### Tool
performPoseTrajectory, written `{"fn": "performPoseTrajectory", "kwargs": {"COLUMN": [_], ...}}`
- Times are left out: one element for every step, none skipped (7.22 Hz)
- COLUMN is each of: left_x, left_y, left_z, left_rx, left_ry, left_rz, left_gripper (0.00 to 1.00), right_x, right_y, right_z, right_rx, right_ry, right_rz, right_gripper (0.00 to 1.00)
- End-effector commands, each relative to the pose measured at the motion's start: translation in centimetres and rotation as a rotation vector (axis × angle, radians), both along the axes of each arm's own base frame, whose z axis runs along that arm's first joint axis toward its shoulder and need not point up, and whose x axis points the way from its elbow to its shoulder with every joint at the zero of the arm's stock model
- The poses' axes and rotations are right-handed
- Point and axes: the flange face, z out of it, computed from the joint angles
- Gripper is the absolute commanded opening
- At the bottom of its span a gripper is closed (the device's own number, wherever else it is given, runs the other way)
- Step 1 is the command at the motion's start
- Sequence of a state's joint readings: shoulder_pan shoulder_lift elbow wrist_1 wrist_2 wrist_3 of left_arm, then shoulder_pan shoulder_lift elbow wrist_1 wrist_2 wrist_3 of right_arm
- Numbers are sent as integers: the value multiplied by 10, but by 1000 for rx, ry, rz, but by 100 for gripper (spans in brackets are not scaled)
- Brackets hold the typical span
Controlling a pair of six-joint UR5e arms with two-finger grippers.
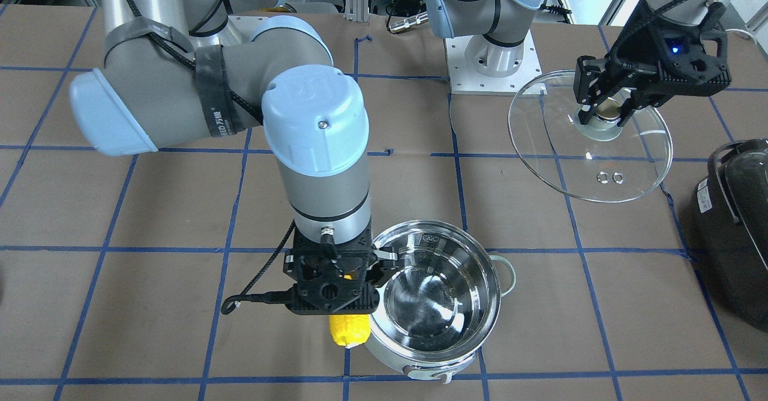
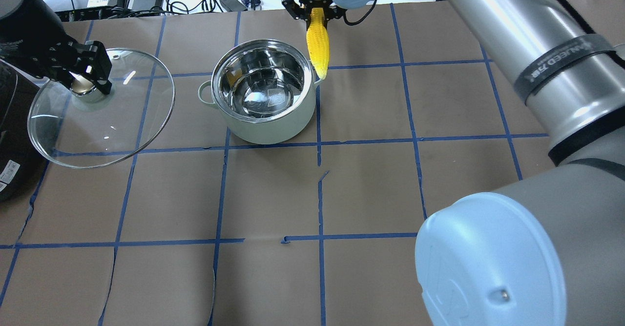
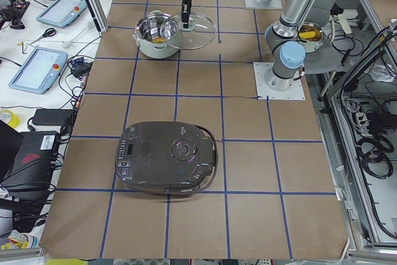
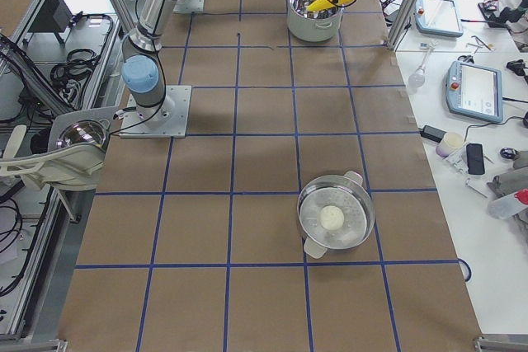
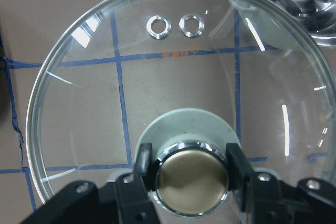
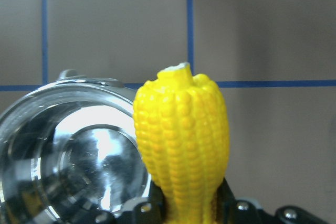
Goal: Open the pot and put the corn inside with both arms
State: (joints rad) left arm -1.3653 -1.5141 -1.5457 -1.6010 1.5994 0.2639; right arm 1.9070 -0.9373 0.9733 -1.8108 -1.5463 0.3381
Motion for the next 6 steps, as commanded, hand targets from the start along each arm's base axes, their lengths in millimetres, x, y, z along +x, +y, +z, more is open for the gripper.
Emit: {"fn": "performPoseTrajectory", "kwargs": {"left_x": [0, 0, 0, 0, 0, 0], "left_y": [0, 0, 0, 0, 0, 0], "left_z": [1, 1, 0, 0, 0, 1], "left_rx": [-1, -1, 2, 2, 0, -1], "left_ry": [1, -1, 1, 0, -1, -1], "left_rz": [0, 0, 0, 0, 0, 0], "left_gripper": [0, 0, 0, 0, 0, 0], "right_x": [60, 72, 79, 81, 81, 82], "right_y": [15, 18, 23, 23, 22, 21], "right_z": [-21, -28, -37, -44, -46, -43], "right_rx": [-21, -33, -23, -35, -52, -69], "right_ry": [-80, -87, -81, -86, -93, -100], "right_rz": [25, 41, 57, 62, 64, 65], "right_gripper": [0, 0, 2, 25, 65, 100]}}
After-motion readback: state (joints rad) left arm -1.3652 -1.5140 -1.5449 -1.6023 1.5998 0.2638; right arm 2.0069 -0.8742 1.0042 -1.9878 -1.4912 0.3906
